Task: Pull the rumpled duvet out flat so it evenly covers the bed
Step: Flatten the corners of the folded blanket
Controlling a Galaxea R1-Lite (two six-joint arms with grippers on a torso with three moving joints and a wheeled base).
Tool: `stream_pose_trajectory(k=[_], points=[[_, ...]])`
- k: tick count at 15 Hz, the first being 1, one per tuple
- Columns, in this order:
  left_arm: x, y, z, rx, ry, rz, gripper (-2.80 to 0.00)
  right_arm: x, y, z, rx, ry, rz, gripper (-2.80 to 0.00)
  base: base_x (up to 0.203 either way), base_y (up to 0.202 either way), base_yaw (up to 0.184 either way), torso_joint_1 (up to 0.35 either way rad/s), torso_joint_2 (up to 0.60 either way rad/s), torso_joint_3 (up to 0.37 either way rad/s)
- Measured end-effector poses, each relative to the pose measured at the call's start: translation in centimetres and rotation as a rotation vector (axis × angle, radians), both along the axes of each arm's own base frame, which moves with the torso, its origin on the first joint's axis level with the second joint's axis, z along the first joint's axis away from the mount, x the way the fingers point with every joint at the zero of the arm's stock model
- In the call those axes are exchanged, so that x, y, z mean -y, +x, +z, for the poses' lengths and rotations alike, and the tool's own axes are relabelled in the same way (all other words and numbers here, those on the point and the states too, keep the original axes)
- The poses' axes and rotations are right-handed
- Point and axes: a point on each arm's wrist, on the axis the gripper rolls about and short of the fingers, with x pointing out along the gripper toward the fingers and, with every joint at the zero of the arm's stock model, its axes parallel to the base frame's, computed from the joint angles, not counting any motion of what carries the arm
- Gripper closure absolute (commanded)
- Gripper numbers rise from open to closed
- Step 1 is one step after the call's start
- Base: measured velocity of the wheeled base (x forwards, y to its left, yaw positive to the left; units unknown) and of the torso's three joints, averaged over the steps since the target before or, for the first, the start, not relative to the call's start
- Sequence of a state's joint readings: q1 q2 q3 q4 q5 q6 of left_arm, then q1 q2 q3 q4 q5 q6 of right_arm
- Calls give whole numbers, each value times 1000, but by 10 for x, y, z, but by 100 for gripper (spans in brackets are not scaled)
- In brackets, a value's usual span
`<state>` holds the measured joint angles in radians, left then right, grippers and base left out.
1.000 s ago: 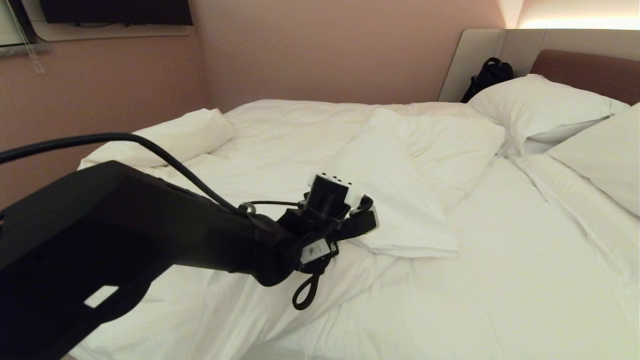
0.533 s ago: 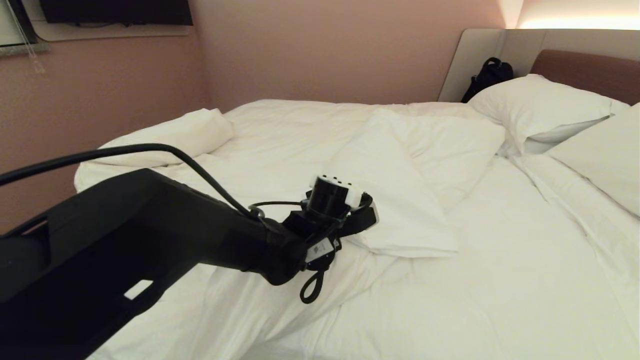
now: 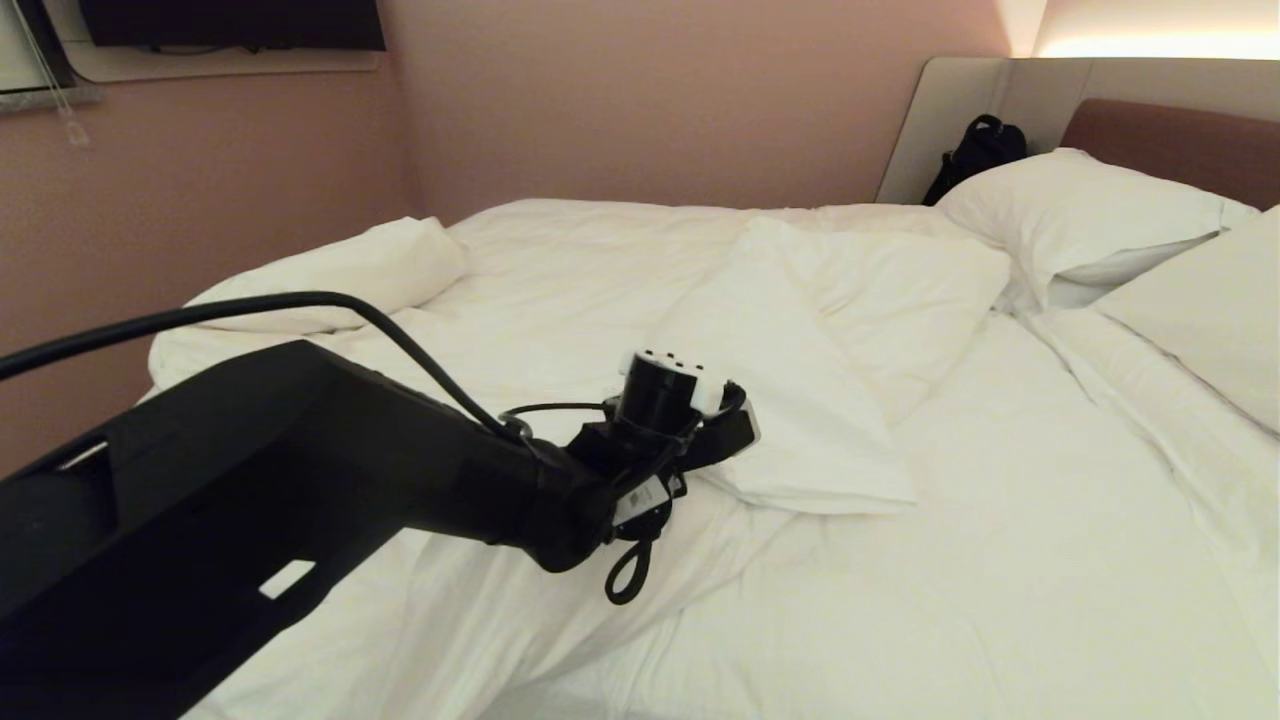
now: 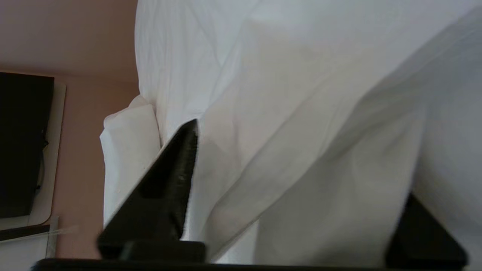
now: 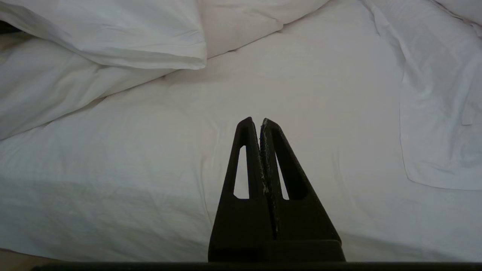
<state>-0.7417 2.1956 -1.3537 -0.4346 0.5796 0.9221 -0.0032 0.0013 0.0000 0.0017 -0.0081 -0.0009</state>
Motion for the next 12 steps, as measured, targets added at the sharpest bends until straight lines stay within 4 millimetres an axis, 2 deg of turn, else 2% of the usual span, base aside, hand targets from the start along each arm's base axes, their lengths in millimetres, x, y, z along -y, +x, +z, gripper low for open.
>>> stream_pose_trajectory(k=[6, 12], points=[[1, -2, 5, 15, -30, -4, 0, 0, 0, 0, 0, 0, 1, 0, 0, 0, 0, 0, 0, 0], [18, -20, 22, 46, -131, -53, 0, 0, 0, 0, 0, 0, 0, 0, 0, 0, 0, 0, 0, 0]])
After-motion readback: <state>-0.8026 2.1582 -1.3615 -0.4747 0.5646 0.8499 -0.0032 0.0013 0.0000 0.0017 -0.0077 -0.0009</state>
